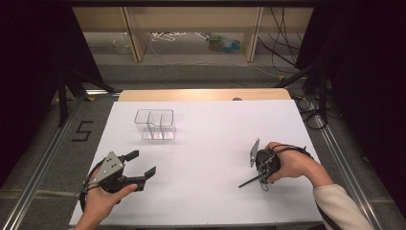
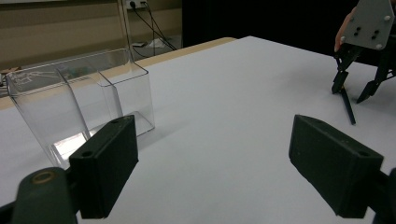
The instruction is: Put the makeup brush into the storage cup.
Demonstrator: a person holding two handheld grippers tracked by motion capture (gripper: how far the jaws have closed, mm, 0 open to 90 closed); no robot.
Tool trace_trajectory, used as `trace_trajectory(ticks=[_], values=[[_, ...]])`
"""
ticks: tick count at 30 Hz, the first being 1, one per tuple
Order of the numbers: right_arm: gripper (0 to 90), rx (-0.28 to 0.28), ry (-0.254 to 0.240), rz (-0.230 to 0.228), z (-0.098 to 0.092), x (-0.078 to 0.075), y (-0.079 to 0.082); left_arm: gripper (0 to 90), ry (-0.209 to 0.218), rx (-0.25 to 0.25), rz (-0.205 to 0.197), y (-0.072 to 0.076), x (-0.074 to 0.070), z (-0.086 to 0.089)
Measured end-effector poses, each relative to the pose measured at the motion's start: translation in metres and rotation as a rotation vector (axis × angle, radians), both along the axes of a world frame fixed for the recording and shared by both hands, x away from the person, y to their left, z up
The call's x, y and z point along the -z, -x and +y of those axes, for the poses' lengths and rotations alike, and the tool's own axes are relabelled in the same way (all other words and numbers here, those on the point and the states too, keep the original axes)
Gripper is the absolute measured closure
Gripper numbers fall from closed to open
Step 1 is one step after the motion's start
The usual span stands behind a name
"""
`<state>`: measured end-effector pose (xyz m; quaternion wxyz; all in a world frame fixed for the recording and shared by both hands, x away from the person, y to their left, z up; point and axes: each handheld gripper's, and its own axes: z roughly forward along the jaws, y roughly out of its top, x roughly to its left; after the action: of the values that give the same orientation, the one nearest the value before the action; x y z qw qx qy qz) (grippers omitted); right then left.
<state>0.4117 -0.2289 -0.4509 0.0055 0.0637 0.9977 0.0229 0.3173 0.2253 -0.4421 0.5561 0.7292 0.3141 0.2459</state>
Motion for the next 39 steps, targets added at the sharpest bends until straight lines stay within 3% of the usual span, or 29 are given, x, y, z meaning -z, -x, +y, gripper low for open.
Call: trace_trajectory(ticks=[11,14,18,19,24,28,29,30,35,39], values=[[83.1,-0.027,0.041,0.025,0.0041,-0.0011,0.0000,15.4,0.013,-0.004,0.012,0.0009,0.0006,-0.0013],[83.2,-0.046,0.053,0.019,0.0056,-0.0009,0.0003,15.5,0.006,0.001,0.009,0.0006,0.0004,-0.0013],[83.4,-0.011,0.083,0.030,0.0068,-0.0015,0.0024,15.5,0.004,0.004,0.006,0.0003,0.0004,-0.0011],[83.4,-0.054,0.081,0.017,0.0064,-0.0011,-0.0006,15.5,0.004,0.005,0.005,0.0001,0.0005,-0.0012],[83.5,-0.077,0.074,0.021,0.0071,-0.0011,-0.0030,15.5,0.006,0.005,0.008,0.0002,0.0007,-0.0021],[83.6,-0.075,0.074,0.021,0.0071,-0.0013,-0.0030,15.5,-0.002,0.011,0.004,-0.0004,0.0006,-0.0020],[83.6,-0.047,0.077,0.031,0.0067,-0.0018,-0.0016,15.5,0.007,0.007,0.012,0.0002,0.0008,-0.0027],[83.7,-0.071,0.072,0.022,0.0063,-0.0021,-0.0032,15.5,0.008,0.005,0.013,0.0004,0.0008,-0.0030],[83.7,-0.047,0.085,0.011,0.0050,-0.0047,-0.0032,15.6,0.008,0.007,0.016,0.0008,0.0010,-0.0035],[83.7,-0.068,0.068,-0.006,0.0051,-0.0100,-0.0038,15.7,0.011,0.007,0.019,0.0010,0.0011,-0.0042]])
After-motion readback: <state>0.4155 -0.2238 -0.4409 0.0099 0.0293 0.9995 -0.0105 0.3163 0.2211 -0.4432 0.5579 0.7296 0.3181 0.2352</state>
